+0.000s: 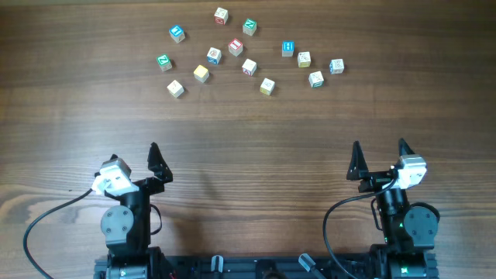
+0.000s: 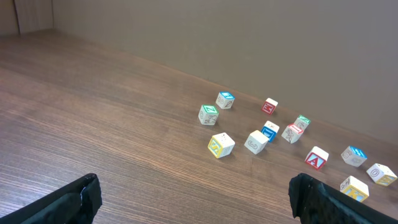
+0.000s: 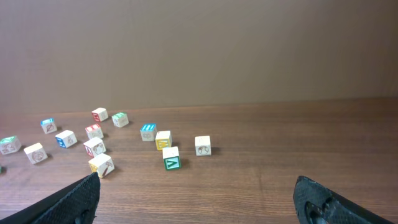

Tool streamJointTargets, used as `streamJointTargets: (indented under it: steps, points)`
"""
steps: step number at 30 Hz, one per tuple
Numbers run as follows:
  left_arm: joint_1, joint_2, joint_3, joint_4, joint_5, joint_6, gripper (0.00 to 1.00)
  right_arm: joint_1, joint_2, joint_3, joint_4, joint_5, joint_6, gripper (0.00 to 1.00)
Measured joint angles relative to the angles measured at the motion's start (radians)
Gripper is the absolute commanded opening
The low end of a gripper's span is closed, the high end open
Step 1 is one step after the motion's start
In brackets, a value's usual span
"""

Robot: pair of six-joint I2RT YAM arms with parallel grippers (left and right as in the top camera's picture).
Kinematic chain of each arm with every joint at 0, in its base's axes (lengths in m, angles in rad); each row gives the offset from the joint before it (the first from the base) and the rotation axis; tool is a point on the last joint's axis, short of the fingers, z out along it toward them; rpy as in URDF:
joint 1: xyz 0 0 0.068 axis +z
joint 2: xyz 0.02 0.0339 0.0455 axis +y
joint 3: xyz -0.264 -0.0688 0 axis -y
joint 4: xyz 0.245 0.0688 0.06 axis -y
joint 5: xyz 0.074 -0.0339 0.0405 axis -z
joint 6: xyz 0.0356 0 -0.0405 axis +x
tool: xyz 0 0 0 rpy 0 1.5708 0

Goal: Form a horizontal line

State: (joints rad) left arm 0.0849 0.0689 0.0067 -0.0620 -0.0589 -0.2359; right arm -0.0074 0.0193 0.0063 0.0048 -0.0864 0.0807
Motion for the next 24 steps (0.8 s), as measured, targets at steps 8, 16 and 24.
streamJointTargets:
  steps: [8,16,24]
  points:
    - [0.0,0.0,0.0,0.086,-0.056,0.006,1.0,0.0,0.0,0.0,0.0,0.0,0.0,1.0]
    - [0.0,0.009,0.231,-0.145,-0.004,0.005,1.0,0.0,0.0,0.0,0.0,0.0,0.0,1.0]
    - [0.0,0.535,1.206,-0.784,0.064,0.018,1.0,0.0,-0.001,0.0,-0.003,-0.003,0.0,1.0]
